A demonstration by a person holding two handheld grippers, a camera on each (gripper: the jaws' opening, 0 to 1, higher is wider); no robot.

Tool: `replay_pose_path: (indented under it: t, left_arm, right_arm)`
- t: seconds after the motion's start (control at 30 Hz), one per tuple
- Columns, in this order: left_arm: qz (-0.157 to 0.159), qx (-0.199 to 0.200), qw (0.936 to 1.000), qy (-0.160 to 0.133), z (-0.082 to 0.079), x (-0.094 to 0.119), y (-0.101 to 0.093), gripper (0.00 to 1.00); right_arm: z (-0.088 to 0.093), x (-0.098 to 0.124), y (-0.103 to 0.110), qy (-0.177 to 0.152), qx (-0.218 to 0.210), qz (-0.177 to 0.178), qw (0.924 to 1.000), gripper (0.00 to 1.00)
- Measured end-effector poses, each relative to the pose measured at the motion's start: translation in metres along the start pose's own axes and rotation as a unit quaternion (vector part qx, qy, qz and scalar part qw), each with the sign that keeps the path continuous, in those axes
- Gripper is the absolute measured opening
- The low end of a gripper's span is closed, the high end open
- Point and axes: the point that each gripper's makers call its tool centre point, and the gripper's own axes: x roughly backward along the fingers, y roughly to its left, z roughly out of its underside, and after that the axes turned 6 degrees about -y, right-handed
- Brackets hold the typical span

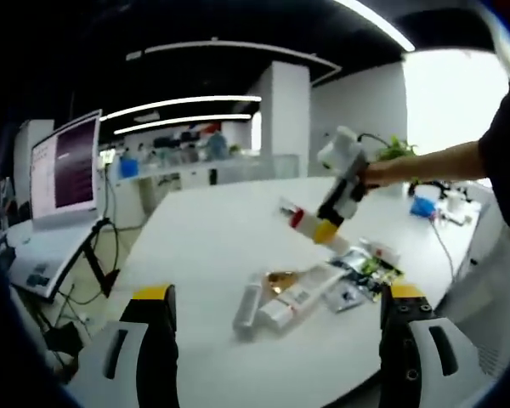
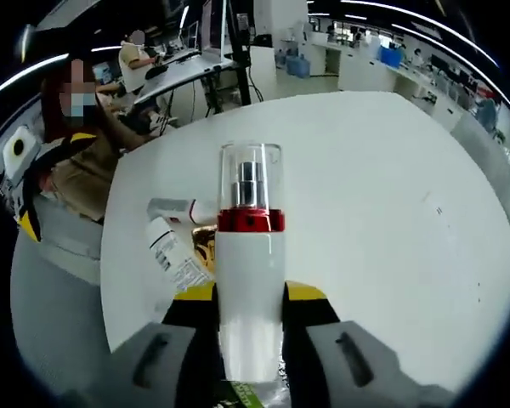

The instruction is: Arrange the skincare products in the storage area until every visible bottle or jar stands upright without overlapping.

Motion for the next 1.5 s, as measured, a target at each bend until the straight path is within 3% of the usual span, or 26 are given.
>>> replay_pose_path:
  t: [0.23, 0.6, 0.8, 1.0, 1.17, 1.33, 1.43, 1.5]
  left_arm:
    - [0.036, 0.045, 0.9981, -0.021, -0.013, -0.017, -0.009, 0.92]
    - [0.117, 0.077, 0.99, -0.01, -0.014, -0.045, -0.041, 0.88]
    - [0.163, 0.091, 0.9823, -0.005, -0.016, -0.057, -0.057, 0.75]
    - [0.214, 0.12, 0.9693, 0.007, -0.017, -0.073, -0.08, 0.66]
    - [0.246, 0.119, 0.9618, 0.009, -0.02, -0.085, -0.097, 0.66]
    - [0.288, 0.137, 0.9475, 0.019, -0.022, -0.092, -0.116, 0.61]
    - [0.307, 0.131, 0.9425, 0.021, -0.023, -0.095, -0.126, 0.55]
    - [0.339, 0.142, 0.9295, 0.029, -0.022, -0.093, -0.139, 0.54]
  right_arm:
    - [0.002, 0.015, 0.027, -0.048, -0.027, -0.006, 0.9985, 0.26]
    - [0.011, 0.036, 0.065, -0.09, -0.045, -0.019, 0.9947, 0.26]
    - [0.014, 0.043, 0.08, -0.112, -0.06, -0.027, 0.9915, 0.25]
    - [0.018, 0.051, 0.092, -0.133, -0.073, -0.029, 0.988, 0.25]
    - [0.022, 0.058, 0.101, -0.145, -0.08, -0.03, 0.9858, 0.25]
    - [0.026, 0.064, 0.11, -0.157, -0.082, -0.032, 0.9838, 0.25]
    - [0.028, 0.067, 0.116, -0.169, -0.092, -0.04, 0.9806, 0.25]
    - [0.03, 0.07, 0.12, -0.173, -0.097, -0.043, 0.9791, 0.25]
